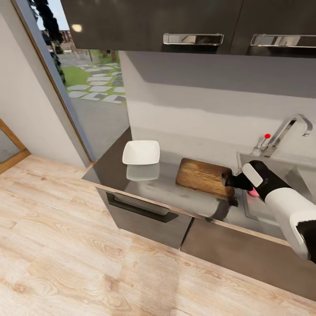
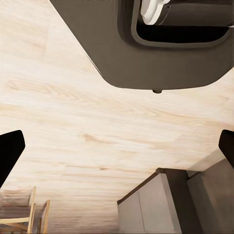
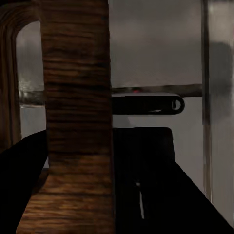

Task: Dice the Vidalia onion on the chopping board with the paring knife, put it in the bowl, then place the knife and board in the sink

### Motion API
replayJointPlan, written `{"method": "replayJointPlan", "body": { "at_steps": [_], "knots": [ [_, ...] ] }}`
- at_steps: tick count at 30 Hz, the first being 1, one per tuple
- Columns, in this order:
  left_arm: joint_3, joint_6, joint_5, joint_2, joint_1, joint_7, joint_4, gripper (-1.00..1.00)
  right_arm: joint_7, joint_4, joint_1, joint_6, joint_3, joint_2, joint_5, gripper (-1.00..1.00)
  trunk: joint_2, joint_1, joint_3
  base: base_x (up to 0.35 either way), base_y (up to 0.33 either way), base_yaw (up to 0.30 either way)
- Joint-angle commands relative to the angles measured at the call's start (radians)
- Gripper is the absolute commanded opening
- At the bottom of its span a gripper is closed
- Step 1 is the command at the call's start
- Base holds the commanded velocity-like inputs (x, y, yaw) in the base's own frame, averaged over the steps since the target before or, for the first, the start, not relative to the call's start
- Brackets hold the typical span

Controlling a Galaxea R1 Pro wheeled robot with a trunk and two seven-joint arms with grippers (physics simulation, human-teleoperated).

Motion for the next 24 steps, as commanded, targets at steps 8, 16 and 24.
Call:
{"method": "replayJointPlan", "body": {
  "at_steps": [8,16,24],
  "knots": [
    [0.002,0.004,0.001,0.0,0.0,-0.001,-0.002,1.0,-0.008,0.001,-0.001,0.002,0.008,-0.001,-0.013,1.0,-0.001,0.012,-0.001,0.0,0.0,0.0],
    [0.002,0.004,0.0,0.0,0.0,-0.001,-0.002,1.0,-0.008,0.001,-0.001,0.002,0.008,-0.001,-0.013,1.0,-0.001,0.012,-0.001,0.0,0.0,0.0],
    [0.002,0.004,0.001,0.0,0.0,-0.001,-0.002,1.0,-0.008,0.001,-0.001,0.002,0.008,-0.001,-0.013,1.0,-0.001,0.012,-0.001,0.0,0.0,0.0]
  ]
}}
